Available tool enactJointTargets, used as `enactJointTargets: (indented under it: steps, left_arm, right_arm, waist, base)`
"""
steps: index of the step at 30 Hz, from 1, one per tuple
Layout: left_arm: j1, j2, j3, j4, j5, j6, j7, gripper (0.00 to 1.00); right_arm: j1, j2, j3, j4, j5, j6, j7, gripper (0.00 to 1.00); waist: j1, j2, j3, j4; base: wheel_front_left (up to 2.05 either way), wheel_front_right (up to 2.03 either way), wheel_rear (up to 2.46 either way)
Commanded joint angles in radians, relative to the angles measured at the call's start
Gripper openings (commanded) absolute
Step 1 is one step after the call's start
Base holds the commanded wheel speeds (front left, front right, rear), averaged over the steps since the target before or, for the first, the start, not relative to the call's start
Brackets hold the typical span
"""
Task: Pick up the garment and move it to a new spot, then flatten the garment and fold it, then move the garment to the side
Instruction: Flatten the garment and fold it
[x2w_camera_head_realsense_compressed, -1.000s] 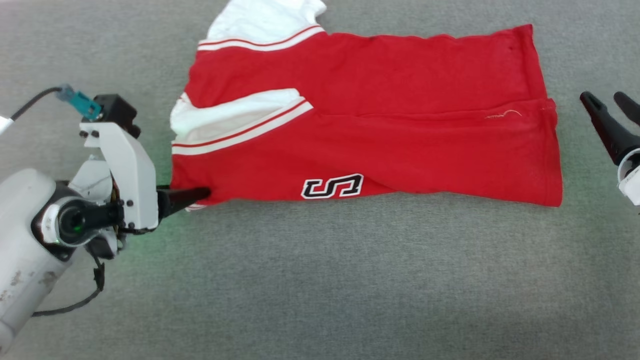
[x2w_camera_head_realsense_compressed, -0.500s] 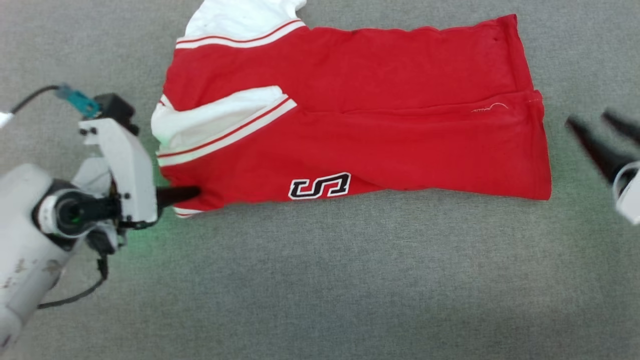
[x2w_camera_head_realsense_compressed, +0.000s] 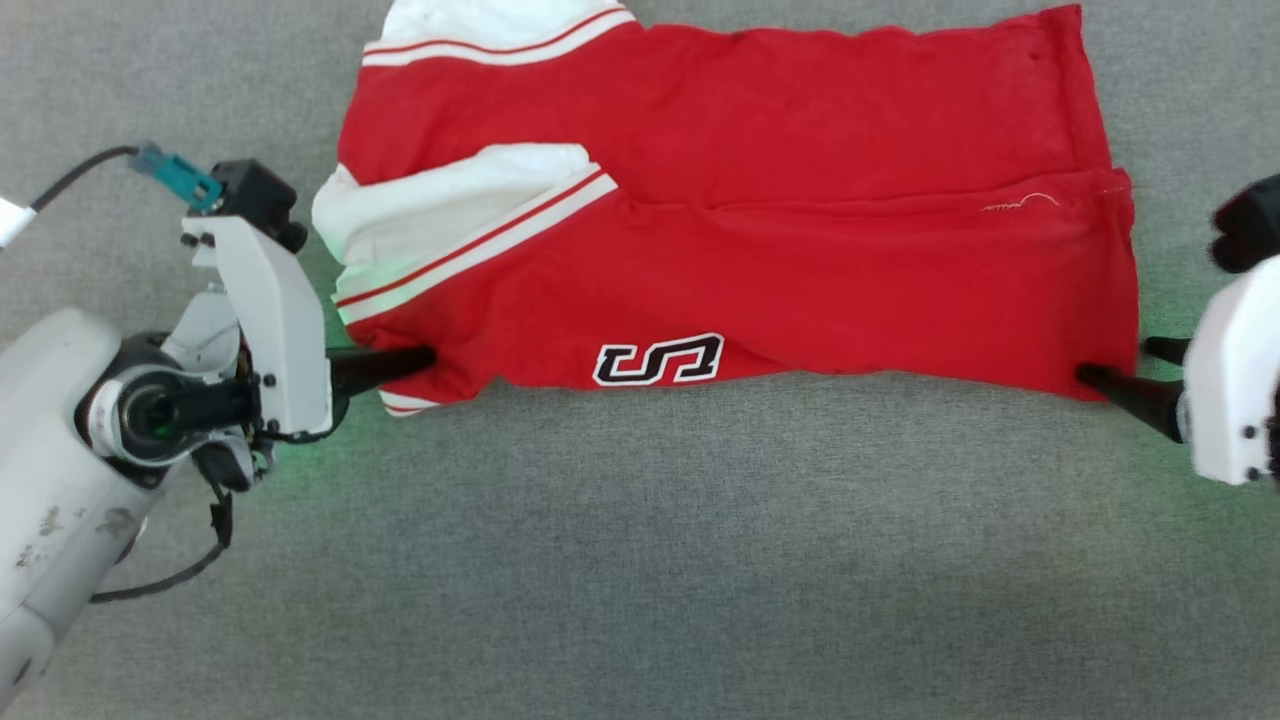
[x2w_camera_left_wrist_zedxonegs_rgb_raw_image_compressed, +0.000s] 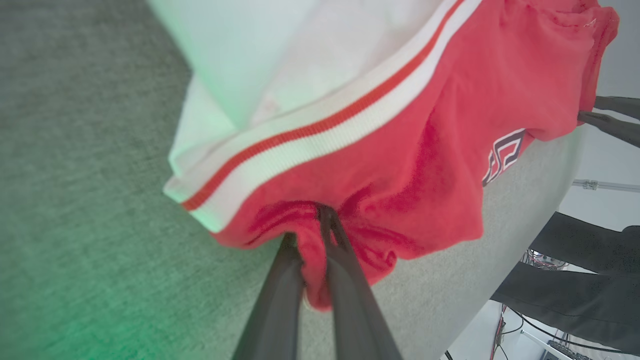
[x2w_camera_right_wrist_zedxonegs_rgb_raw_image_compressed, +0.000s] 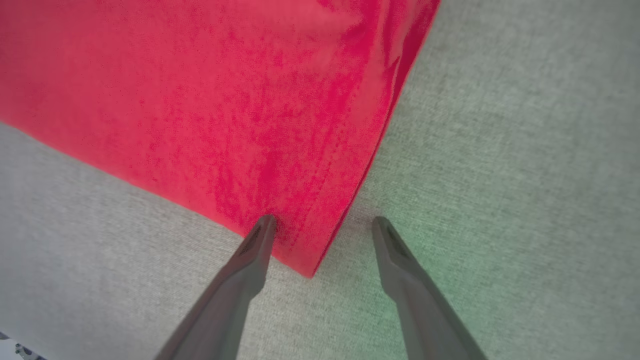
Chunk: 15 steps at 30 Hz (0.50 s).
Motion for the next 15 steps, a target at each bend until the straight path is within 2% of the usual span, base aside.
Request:
enactJointTargets:
  steps: [1, 7, 8, 9, 10, 15]
  left_arm:
    - [0.012, -0.019, -0.015, 0.006, 0.005, 0.004, -0.003, 0.0]
    - [0.007, -0.032, -0.015, -0.001, 0.016, -0.009, -0.013, 0.0]
    - [0.007, -0.033, -0.015, -0.002, 0.018, -0.012, -0.015, 0.0]
    - [0.007, -0.034, -0.015, -0.003, 0.017, -0.014, -0.015, 0.0]
    - [0.008, -0.033, -0.015, -0.004, 0.016, -0.014, -0.016, 0.0]
    - [0.024, -0.018, 0.003, -0.025, -0.003, -0.027, -0.031, 0.0]
  right_arm:
    - [-0.008, 0.006, 0.01, 0.015, -0.014, -0.002, 0.004, 1.0]
    - [-0.043, 0.06, 0.074, 0.123, -0.072, -0.002, 0.001, 1.0]
    - [-0.046, 0.063, 0.079, 0.135, -0.076, -0.002, 0.0, 0.81]
    - [-0.047, 0.066, 0.082, 0.144, -0.077, -0.002, -0.002, 0.36]
    - [-0.048, 0.068, 0.086, 0.151, -0.074, -0.002, -0.005, 0.0]
    - [-0.051, 0.054, 0.068, 0.152, -0.053, -0.002, -0.043, 0.0]
  waist:
    - [0.0, 0.0, 0.008, 0.003]
    - [0.0, 0.0, 0.02, 0.017]
    - [0.0, 0.0, 0.021, 0.019]
    - [0.0, 0.0, 0.021, 0.02]
    - [0.0, 0.0, 0.021, 0.02]
    - [0.0, 0.0, 0.013, 0.018]
  base:
    - [0.0, 0.0, 0.0]
    - [0.0, 0.0, 0.0]
    - [0.0, 0.0, 0.0]
    - [0.0, 0.0, 0.0]
    - [0.0, 0.0, 0.0]
    - [0.0, 0.0, 0.0]
